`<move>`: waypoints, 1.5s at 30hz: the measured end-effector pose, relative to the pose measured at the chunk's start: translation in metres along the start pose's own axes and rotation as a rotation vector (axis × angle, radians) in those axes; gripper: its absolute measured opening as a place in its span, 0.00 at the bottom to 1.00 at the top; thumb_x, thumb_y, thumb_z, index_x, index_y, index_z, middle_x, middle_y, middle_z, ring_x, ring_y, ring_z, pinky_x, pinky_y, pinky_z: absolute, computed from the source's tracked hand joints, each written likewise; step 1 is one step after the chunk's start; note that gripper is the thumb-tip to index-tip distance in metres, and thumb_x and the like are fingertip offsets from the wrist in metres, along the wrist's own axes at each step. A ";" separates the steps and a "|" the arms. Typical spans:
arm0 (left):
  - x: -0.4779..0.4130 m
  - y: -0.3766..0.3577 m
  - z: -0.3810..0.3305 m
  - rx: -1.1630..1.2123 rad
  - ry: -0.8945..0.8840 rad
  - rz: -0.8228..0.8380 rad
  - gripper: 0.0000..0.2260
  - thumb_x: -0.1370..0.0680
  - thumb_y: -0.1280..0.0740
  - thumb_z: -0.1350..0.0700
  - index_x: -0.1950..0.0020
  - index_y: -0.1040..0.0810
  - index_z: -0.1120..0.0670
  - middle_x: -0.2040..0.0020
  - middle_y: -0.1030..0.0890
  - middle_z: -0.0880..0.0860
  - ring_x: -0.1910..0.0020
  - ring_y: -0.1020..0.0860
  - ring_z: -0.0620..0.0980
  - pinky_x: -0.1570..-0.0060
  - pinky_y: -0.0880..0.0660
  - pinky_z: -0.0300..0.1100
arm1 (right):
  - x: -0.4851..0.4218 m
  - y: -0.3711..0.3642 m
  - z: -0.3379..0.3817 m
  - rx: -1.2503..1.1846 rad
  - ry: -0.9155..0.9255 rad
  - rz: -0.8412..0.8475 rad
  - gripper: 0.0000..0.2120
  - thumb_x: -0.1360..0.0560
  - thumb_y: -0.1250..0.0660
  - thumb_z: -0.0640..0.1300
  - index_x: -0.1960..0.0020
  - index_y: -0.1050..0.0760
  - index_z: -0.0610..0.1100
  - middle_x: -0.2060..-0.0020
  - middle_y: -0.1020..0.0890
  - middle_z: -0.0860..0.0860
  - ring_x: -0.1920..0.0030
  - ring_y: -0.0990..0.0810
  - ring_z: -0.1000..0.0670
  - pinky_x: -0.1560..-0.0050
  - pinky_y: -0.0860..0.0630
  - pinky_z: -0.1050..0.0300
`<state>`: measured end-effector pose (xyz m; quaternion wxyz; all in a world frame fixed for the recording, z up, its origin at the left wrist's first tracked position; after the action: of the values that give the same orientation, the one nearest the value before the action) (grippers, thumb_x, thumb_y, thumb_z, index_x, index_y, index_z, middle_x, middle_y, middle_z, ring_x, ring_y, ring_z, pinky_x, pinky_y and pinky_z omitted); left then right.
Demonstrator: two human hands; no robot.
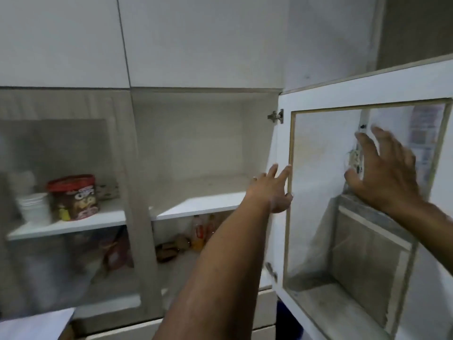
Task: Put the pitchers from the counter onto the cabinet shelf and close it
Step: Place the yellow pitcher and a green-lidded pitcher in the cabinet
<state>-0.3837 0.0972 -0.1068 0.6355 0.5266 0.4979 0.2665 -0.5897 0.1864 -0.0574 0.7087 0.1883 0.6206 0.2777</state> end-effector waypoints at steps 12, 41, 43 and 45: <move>0.251 0.052 0.296 -0.073 0.673 0.129 0.38 0.22 0.37 0.42 0.18 0.56 0.43 0.17 0.51 0.54 0.21 0.41 0.62 0.26 0.39 0.62 | 0.055 -0.137 0.337 -0.446 0.434 0.595 0.34 0.26 0.33 0.51 0.23 0.38 0.48 0.28 0.32 0.42 0.30 0.30 0.39 0.32 0.30 0.44; 0.623 -0.057 0.763 0.486 1.872 -0.405 0.28 0.23 0.33 0.50 0.25 0.34 0.57 0.30 0.25 0.58 0.32 0.26 0.59 0.41 0.29 0.44 | 0.279 -0.443 0.996 -0.788 0.742 1.587 0.34 0.26 0.29 0.51 0.25 0.35 0.40 0.30 0.27 0.41 0.33 0.25 0.42 0.40 0.29 0.53; 0.626 -0.083 0.793 0.600 1.968 -0.500 0.29 0.29 0.31 0.46 0.30 0.28 0.55 0.34 0.21 0.55 0.37 0.22 0.58 0.41 0.27 0.42 | 0.294 -0.469 1.030 -0.806 0.681 1.667 0.37 0.27 0.29 0.52 0.24 0.38 0.41 0.28 0.28 0.42 0.31 0.27 0.42 0.41 0.29 0.53; 0.632 -0.108 0.817 0.664 2.070 -0.588 0.32 0.37 0.31 0.42 0.35 0.23 0.54 0.37 0.18 0.54 0.40 0.20 0.57 0.38 0.24 0.48 | 0.309 -0.489 1.059 -0.827 0.618 1.729 0.37 0.27 0.28 0.52 0.24 0.38 0.40 0.29 0.27 0.42 0.31 0.27 0.41 0.41 0.28 0.52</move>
<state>0.5712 0.2803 -0.4713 -0.2170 0.0571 0.9365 0.2695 0.5541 0.0840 -0.4273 0.0815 0.2329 0.2825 0.9270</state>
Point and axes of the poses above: each hand's wrist, its own x-axis away from the middle knuckle, its own y-axis out of the back of the hand, z = x × y, the point moved 4 cm from there along -x, towards the middle knuckle
